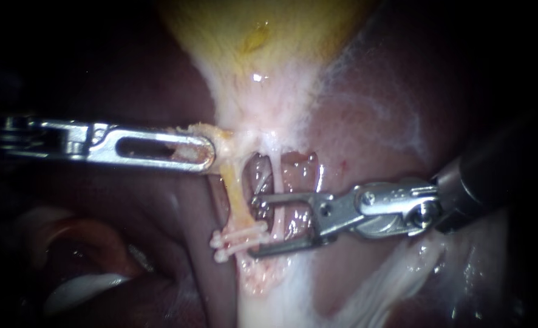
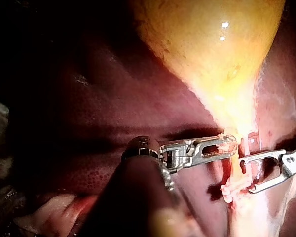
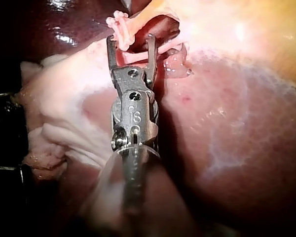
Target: Going back second clip left tube
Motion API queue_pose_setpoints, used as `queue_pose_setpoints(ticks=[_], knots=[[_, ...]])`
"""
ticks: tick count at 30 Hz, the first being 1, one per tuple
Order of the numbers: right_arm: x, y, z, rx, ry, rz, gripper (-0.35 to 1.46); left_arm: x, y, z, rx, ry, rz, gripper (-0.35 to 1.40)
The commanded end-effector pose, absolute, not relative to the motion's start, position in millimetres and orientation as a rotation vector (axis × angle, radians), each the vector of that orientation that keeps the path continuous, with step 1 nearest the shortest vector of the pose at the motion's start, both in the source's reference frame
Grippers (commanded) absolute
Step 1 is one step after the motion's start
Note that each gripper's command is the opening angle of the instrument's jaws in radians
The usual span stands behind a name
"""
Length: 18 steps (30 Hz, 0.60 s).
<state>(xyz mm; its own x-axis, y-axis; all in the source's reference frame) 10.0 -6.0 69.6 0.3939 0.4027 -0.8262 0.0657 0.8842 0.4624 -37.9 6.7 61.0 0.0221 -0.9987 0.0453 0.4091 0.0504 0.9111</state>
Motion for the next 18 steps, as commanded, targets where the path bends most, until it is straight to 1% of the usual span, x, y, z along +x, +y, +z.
queue_pose_setpoints(ticks=[1,4,12,18], knots=[[9.5,-5.7,69.2,0.463,1.159,0.219,0.50,-37.9,6.7,61.0,0.865,-0.908,-1.336,-0.35],[7.4,-4.6,67.7,0.448,1.167,0.199,0.50,-37.9,6.7,61.0,0.865,-0.908,-1.336,-0.35],[2.3,-0.9,64.0,0.402,1.178,0.183,0.50,-37.9,6.7,61.0,0.865,-0.908,-1.336,-0.35],[0.5,0.6,62.8,0.387,1.183,0.192,0.50,-38.0,6.7,61.1,0.865,-0.908,-1.336,-0.35]])
